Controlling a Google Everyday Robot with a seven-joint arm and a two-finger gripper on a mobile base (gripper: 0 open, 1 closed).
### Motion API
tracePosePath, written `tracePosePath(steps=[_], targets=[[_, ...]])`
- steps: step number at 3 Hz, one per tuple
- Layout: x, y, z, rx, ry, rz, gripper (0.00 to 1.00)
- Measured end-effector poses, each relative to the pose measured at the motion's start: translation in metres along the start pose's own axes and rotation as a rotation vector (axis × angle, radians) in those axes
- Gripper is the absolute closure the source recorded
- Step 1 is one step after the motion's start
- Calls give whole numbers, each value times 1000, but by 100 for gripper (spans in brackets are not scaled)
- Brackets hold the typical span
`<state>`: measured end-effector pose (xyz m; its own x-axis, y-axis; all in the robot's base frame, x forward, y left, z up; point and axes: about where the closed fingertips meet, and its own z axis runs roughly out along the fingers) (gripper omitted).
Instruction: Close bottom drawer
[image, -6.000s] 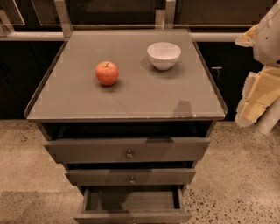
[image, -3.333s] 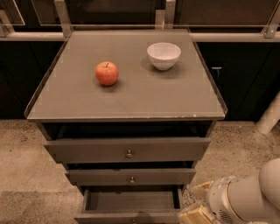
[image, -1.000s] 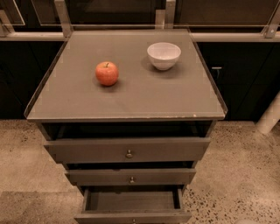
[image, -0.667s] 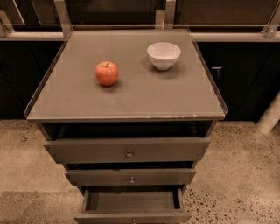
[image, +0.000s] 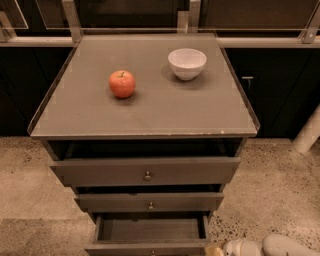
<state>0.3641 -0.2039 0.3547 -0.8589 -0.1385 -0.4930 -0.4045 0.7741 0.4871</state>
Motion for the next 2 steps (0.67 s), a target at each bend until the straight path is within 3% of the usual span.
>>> tracePosePath(steps=[1, 2], targets=[[0, 0, 0, 0, 0, 0, 100], [5, -14, 11, 3, 9, 35, 100]])
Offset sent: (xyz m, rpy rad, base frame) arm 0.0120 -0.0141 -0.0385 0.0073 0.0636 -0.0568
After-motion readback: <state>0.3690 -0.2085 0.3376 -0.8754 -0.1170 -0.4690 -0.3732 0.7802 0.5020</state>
